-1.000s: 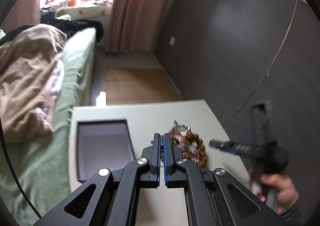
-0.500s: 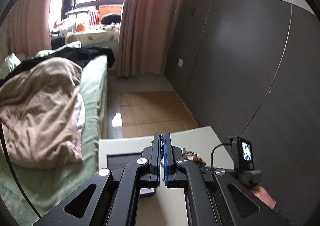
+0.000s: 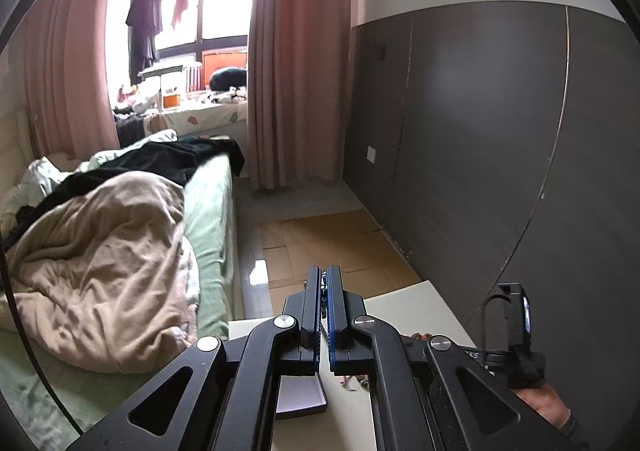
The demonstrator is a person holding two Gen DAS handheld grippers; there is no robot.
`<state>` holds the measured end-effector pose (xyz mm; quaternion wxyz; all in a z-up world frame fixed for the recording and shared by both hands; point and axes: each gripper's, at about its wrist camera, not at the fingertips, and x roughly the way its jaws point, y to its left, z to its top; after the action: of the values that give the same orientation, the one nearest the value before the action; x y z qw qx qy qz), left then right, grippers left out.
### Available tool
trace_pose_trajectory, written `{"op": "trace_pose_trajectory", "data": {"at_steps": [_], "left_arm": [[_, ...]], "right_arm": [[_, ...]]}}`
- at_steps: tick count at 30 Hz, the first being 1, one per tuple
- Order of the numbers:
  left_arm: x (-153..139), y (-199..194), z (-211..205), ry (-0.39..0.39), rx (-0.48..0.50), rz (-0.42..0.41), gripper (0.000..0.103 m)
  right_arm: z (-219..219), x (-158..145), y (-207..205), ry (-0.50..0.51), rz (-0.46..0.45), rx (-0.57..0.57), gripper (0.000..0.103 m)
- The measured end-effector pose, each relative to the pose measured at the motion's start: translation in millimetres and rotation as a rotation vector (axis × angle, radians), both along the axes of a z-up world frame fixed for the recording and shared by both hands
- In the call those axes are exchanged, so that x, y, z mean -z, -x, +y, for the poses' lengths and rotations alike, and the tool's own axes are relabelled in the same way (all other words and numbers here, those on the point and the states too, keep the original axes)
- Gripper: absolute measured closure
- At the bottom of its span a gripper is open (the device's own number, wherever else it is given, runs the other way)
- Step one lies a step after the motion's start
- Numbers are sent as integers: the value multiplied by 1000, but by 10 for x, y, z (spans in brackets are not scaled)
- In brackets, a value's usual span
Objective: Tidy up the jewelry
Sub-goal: 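Lift the silver chain with the left gripper while the right gripper grasps the brown bead bracelet, then carry the chain into the black box and open the left gripper while the right holds the bracelet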
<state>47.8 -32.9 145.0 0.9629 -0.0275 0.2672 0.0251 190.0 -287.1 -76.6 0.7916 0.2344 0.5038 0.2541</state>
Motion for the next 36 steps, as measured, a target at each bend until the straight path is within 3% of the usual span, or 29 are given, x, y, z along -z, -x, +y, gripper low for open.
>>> {"op": "trace_pose_trajectory", "data": {"at_steps": [7, 20, 36], "left_arm": [[-299, 138, 65, -45, -35, -48, 102], [-709, 179, 139, -117, -54, -112, 102], [-660, -78, 350, -84, -77, -109, 102]], "right_arm": [[68, -214, 114, -30, -67, -9, 82], [73, -471, 226, -190, -132, -51, 82], [119, -463, 220, -164, -141, -48, 82]]}}
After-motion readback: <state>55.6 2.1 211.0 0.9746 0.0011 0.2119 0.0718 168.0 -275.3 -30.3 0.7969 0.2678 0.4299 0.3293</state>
